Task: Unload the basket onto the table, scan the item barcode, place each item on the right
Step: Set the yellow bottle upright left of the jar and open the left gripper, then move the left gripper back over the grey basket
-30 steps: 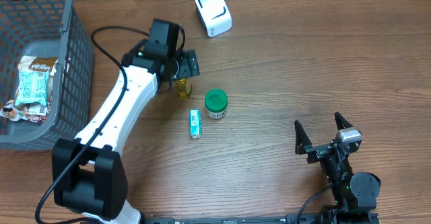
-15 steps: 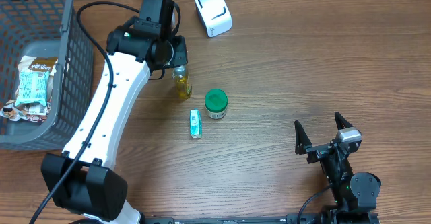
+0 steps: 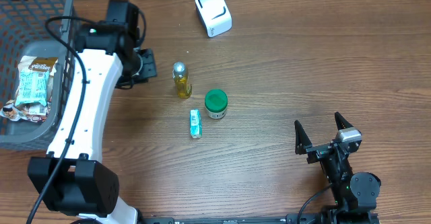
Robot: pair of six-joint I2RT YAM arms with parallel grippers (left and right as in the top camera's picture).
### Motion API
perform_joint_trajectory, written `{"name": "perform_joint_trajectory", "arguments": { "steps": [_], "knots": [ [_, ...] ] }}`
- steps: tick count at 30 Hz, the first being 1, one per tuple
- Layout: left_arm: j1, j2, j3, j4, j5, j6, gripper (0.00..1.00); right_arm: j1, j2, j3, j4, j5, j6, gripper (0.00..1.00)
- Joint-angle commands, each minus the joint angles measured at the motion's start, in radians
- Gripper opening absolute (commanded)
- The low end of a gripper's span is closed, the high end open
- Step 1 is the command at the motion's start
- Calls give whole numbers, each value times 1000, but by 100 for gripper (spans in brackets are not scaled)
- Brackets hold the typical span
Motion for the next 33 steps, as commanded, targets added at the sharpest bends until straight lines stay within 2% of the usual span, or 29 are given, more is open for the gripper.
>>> {"name": "perform_joint_trajectory", "arguments": {
  "steps": [1, 10, 19, 28, 32, 33],
  "knots": [
    [27, -24, 23, -21, 1, 41, 4, -4, -9, -11, 5, -1, -2, 100],
    [31, -24, 21, -92, -35, 51, 5, -4, -9, -11, 5, -1, -2, 100],
    [31, -27, 22, -84, -48, 43, 4, -4, -9, -11, 5, -1, -2, 100],
    [51, -190, 74, 120, -58, 32, 4, -4, -9, -11, 5, -1, -2, 100],
    [74, -301, 116, 259, -170, 32, 4, -4, -9, -11, 5, -1, -2, 100],
    [78, -330, 118, 310, -225, 32, 11, -4, -9, -11, 5, -1, -2, 100]
  ]
}}
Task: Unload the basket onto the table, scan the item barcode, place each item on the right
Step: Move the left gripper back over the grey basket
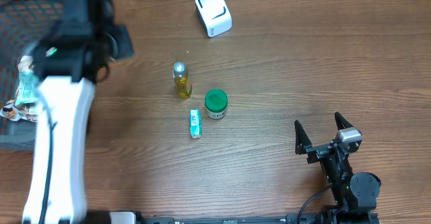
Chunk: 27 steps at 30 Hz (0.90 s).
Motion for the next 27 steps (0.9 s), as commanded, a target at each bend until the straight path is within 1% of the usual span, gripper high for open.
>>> {"name": "perform_joint_trajectory", "arguments": {
  "steps": [1, 2, 4, 7, 8, 10, 13, 14, 15, 16, 17, 18, 19, 22, 25, 27],
  "knots": [
    [24, -130, 50, 111, -192, -1, 17, -4, -9, -11, 5, 0, -3, 100],
    [27, -150, 50, 155, -247, 10, 20, -4, -9, -11, 5, 0, -3, 100],
    [32, -177, 50, 244, -367, 50, 21, -4, -9, -11, 5, 0, -3, 100],
    [41, -183, 50, 333, -507, 135, 31, -4, -9, -11, 5, 0, -2, 100],
    [49, -179, 49, 341, -535, 166, 34, -4, -9, -11, 5, 0, -3, 100],
    [66, -169, 49, 332, -555, 195, 38, -4, -9, -11, 5, 0, -3, 100],
    [110, -139, 49, 291, -554, 195, 45, -4, -9, -11, 5, 0, -3, 100],
    [127, -127, 49, 281, -549, 195, 49, -4, -9, -11, 5, 0, -3, 100],
    [148, -112, 49, 266, -541, 195, 56, -4, -9, -11, 5, 0, -3, 100],
    [168, -98, 49, 254, -535, 195, 65, -4, -9, -11, 5, 0, -2, 100],
    [187, -84, 49, 241, -529, 195, 77, -4, -9, -11, 5, 0, -2, 100],
    [211, -68, 49, 227, -517, 195, 85, -4, -9, -11, 5, 0, -3, 100],
    [237, -50, 49, 212, -499, 195, 89, -4, -9, -11, 5, 0, -2, 100],
    [318, -2, 49, 188, -399, 191, 89, -4, -9, -11, 5, 0, -3, 100],
    [405, 35, 49, 163, -262, 187, 85, -4, -9, -11, 5, 0, -3, 100],
    [465, 58, 49, 147, -188, 167, 84, -4, -9, -11, 5, 0, -3, 100]
  ]
}}
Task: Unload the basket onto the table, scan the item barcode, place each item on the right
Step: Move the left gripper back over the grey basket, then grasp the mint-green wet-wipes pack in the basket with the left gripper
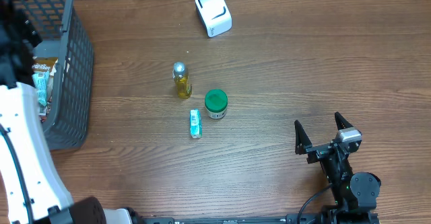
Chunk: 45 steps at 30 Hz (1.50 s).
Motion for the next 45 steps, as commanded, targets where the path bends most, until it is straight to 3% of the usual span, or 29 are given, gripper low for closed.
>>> {"name": "perform_joint_trajectory", "arguments": {
  "steps": [1, 7, 26, 39, 45],
  "knots": [
    [97, 34, -2, -14, 192, -20, 84, -4, -9, -11, 5, -1, -2, 100],
    [235, 128, -6, -45, 381, -23, 87, -4, -9, -11, 5, -1, -2, 100],
    [342, 452, -8, -100, 425, -37, 91, -4, -9, -11, 5, -1, -2, 100],
    [346, 565, -9, -76, 484, -38, 84, -4, -9, -11, 5, -1, -2, 100],
    [346, 598, -9, -79, 484, -38, 70, -4, -9, -11, 5, 0, -2, 100]
  ]
}}
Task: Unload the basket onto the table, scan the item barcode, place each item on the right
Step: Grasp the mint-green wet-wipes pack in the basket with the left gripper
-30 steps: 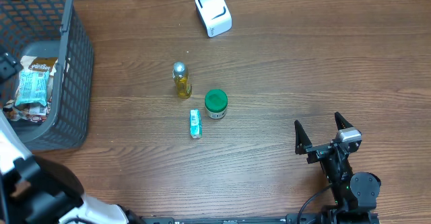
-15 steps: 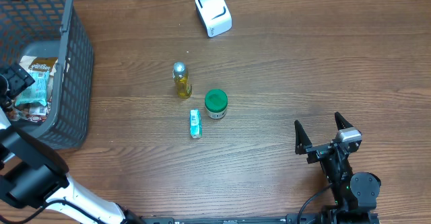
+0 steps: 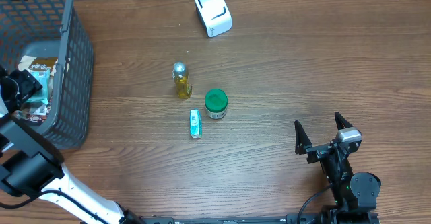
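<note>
The white barcode scanner (image 3: 213, 12) stands at the back of the table. Mid-table are a small yellow bottle with a silver cap (image 3: 180, 81), a green-lidded jar (image 3: 215, 103) and a little teal box (image 3: 195, 124). My left gripper (image 3: 21, 91) is down inside the grey basket (image 3: 75, 62) at the far left, over the packets (image 3: 37, 76) lying there; its jaws are too dark and small to read. My right gripper (image 3: 319, 131) rests open near the front right, holding nothing.
The basket's mesh wall rises between the left arm and the table's middle. The left arm's white link runs along the front left edge. Bare wood lies between the three small items and the right gripper.
The left arm has shifted at the left edge, and its gripper now sits low inside the basket over the packets. The right arm and the table items have not moved.
The left arm first reached over the table, its gripper just left of the yellow bottle. It was then further left above the basket's edge, then at the frame's left edge, and now its gripper is inside the basket. The right gripper stayed open and still.
</note>
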Robot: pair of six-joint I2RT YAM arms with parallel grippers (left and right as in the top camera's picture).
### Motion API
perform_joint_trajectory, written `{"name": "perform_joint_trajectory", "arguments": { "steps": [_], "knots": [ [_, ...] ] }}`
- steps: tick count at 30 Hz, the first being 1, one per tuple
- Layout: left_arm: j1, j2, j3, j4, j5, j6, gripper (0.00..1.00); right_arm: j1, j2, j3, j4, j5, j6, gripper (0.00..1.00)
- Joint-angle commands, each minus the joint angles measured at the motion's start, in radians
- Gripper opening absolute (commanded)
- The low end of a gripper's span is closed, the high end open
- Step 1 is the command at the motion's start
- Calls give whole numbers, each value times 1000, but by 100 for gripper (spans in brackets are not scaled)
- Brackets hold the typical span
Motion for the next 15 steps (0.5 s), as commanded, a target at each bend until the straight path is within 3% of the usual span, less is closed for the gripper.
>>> {"name": "perform_joint_trajectory", "arguments": {
  "steps": [1, 15],
  "knots": [
    [6, 32, -6, 0, 22, -8, 67, -4, -9, -11, 6, 0, -2, 100],
    [5, 32, -8, -2, 22, -30, 55, -4, -9, -11, 6, 0, -2, 100]
  ]
}}
